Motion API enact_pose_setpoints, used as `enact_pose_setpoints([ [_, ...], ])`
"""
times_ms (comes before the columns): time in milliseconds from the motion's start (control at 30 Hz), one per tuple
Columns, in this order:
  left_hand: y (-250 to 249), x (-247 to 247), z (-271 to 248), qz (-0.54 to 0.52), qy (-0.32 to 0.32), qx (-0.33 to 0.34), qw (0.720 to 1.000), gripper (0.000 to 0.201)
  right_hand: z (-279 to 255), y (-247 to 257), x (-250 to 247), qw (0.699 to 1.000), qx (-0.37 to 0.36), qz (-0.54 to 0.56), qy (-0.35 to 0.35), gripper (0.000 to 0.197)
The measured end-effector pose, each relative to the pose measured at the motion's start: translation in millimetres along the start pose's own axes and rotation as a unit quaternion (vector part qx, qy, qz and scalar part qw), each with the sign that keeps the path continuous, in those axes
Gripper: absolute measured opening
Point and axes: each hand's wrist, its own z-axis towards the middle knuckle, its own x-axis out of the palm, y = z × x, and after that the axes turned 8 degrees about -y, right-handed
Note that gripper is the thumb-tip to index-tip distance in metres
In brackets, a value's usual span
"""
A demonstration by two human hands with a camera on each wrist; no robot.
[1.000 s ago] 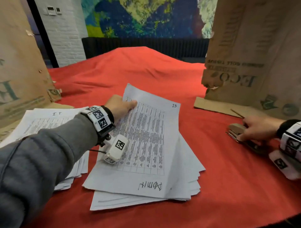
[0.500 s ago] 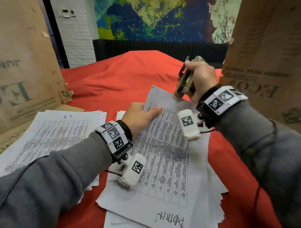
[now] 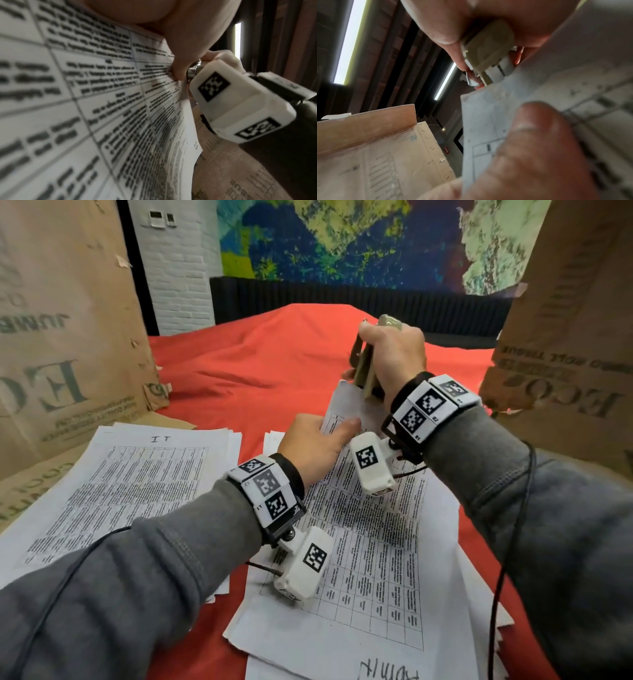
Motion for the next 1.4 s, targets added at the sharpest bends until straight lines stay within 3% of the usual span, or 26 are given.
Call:
enact_pose_setpoints([
  [767, -8, -2, 0, 0.044, 0.045, 0.059, 0.996, 0.048, -15, 19, 9, 0.998, -0.005, -0.06, 0.009, 0.028],
  [967, -6, -2, -2, 0.053, 0.065, 0.074, 0.994, 0.039, -17, 15, 6, 0.998, -0.01, -0.056, -0.018, 0.033],
  [1033, -5, -1, -2, 0.04, 0.074, 0.066, 0.994, 0.042, -16, 13, 5, 0.998, -0.009, -0.053, -0.024, 0.034],
  [1200, -11, 2, -2, 0.069, 0.071, 0.072, 0.992, 0.059, -8, 14, -2, 0.996, 0.047, -0.049, 0.051, 0.033],
  [1400, -28, -21, -16, 0.111, 0.025, 0.069, 0.991, 0.046, 29, 13, -49, 0.994, 0.093, 0.005, -0.057, 0.037],
])
